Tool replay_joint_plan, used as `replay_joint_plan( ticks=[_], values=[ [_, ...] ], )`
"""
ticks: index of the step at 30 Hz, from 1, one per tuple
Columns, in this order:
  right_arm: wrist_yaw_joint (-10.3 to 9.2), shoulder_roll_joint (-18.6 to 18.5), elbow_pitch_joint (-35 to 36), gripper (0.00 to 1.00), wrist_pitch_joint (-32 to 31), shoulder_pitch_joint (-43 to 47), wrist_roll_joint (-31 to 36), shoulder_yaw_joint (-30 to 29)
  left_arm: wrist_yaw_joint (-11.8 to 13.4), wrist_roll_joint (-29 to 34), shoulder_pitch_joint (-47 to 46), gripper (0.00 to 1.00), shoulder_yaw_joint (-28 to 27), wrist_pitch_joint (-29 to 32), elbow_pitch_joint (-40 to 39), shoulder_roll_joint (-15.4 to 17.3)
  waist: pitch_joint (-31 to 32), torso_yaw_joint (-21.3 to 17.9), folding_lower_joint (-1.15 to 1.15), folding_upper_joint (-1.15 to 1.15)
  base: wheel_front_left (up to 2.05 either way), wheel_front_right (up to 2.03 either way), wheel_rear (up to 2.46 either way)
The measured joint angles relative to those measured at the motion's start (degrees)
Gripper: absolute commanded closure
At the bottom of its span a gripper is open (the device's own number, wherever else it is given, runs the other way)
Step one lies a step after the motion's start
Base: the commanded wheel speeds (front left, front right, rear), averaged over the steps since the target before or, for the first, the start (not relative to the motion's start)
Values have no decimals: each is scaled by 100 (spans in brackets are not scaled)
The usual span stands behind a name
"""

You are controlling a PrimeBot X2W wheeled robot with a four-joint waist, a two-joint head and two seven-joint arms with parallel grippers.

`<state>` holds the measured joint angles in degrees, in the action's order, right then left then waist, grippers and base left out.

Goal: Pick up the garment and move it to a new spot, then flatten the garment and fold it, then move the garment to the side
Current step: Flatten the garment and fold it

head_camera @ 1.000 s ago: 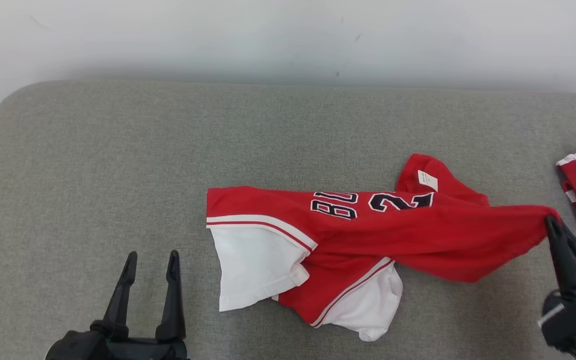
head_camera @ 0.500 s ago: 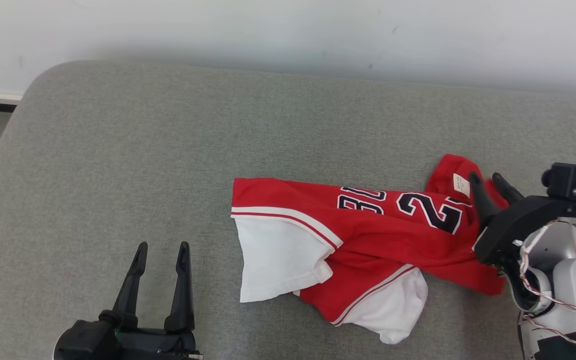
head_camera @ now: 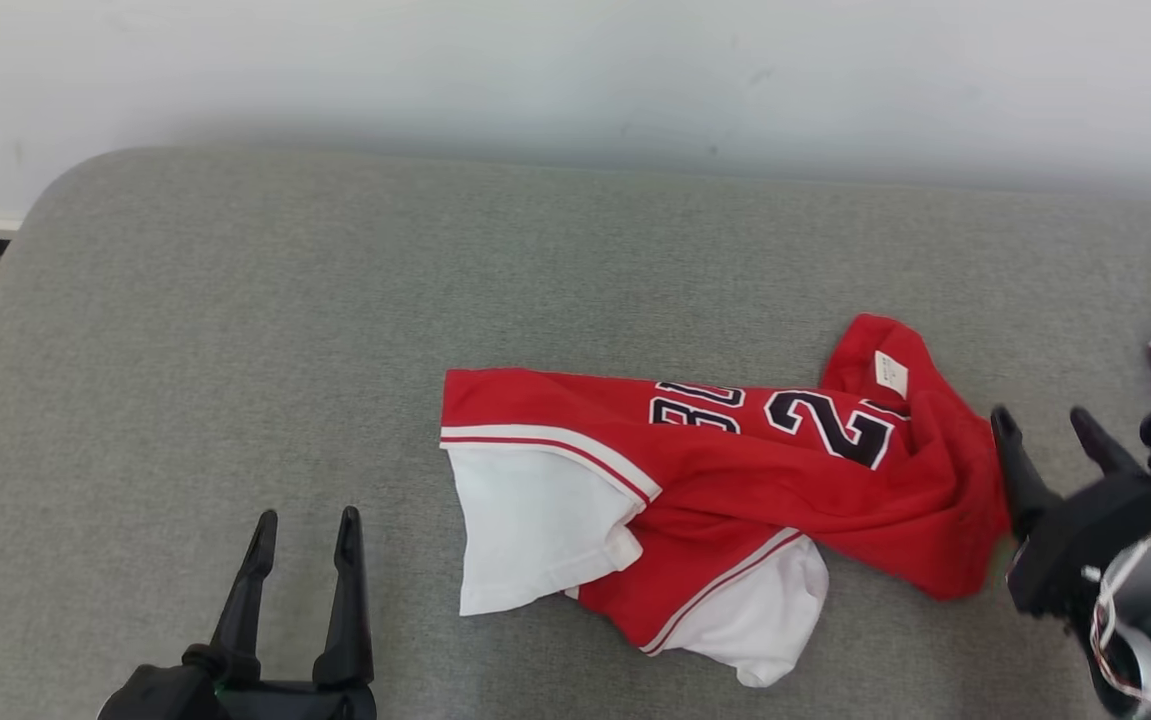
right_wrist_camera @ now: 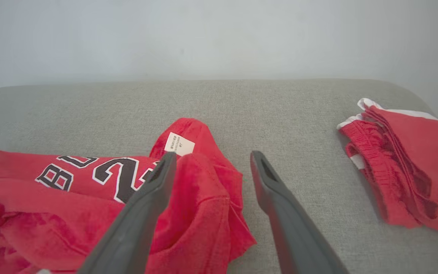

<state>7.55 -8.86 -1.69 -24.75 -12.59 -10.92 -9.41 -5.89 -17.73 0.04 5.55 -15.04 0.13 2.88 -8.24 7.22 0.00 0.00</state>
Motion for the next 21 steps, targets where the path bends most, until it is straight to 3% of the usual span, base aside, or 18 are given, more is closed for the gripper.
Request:
replay_joint_plan(
  ticks=[8, 13, 21],
  values=[
    [0, 380, 683, 0, -247, 1220, 137, -225, -18, -2, -5, 0, 12, -1, 93, 0, -8, -271, 0, 0, 0, 0, 0],
    [0, 527, 602, 0, -86, 1519, 147, -279, -46, -9, -7, 0, 20, -1, 241, 1, 24, -375, 0, 0, 0, 0, 0],
    [0, 588, 367, 0, 83, 1534, 51, -243, -67, -178, -44, 0, 337, 0, 1326, -1, 107, -464, 0, 0, 0, 0, 0]
  ],
)
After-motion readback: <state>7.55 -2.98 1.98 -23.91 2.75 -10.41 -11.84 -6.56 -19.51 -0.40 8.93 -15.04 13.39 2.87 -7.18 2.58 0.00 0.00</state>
